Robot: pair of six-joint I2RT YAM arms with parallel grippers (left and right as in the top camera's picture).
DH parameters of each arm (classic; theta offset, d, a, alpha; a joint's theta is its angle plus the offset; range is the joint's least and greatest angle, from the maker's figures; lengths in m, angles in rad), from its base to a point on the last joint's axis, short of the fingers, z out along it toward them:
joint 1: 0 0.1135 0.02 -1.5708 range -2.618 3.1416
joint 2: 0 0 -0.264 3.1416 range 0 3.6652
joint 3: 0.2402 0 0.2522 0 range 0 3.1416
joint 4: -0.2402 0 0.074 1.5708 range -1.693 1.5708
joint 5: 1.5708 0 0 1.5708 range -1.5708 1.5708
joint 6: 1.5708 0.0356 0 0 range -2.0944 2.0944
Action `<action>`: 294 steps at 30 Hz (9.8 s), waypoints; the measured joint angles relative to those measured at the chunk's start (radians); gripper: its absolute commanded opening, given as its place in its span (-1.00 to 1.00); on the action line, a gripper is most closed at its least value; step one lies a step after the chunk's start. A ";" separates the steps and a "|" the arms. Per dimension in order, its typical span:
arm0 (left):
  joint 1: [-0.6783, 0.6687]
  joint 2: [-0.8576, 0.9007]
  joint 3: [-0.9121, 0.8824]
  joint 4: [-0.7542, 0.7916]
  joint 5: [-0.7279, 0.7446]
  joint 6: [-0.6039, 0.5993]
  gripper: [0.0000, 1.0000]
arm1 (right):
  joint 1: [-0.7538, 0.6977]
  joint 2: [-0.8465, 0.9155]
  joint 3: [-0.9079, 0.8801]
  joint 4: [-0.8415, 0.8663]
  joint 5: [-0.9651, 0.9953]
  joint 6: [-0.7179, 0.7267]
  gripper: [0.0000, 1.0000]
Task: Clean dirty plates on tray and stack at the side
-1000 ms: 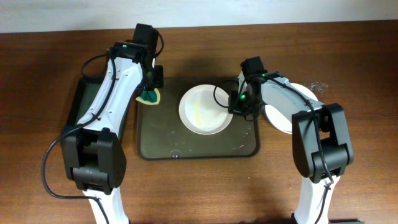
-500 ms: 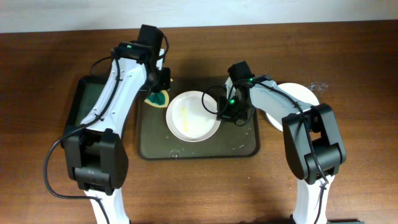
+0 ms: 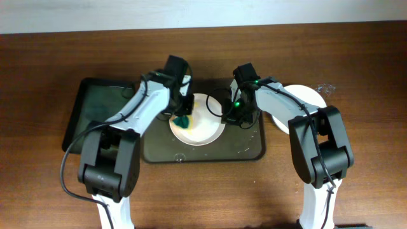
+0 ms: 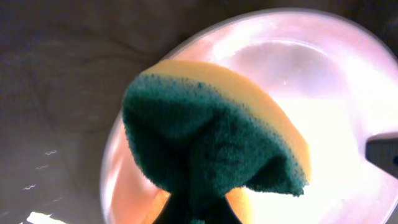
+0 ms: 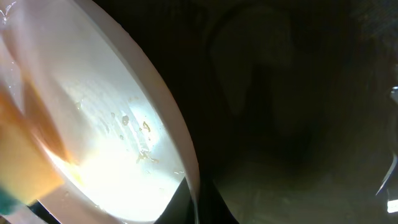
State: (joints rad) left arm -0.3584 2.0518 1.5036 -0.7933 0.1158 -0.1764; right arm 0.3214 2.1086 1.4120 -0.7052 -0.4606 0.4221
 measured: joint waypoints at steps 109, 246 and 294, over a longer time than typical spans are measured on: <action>0.031 0.002 0.354 -0.215 -0.352 -0.068 -1.00 | -0.011 -0.002 0.006 -0.083 0.011 0.002 -0.91; 0.574 0.001 0.003 0.006 -0.180 0.357 0.99 | -0.100 -0.787 0.319 -0.700 0.488 -0.278 0.97; 0.574 -0.154 -0.007 0.003 -0.180 0.357 0.99 | -0.251 -2.097 -1.399 0.631 0.418 -0.448 0.97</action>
State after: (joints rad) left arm 0.2157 1.8977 1.4967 -0.7902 -0.0643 0.1802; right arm 0.0704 0.0120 0.0128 -0.0738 -0.0429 -0.0261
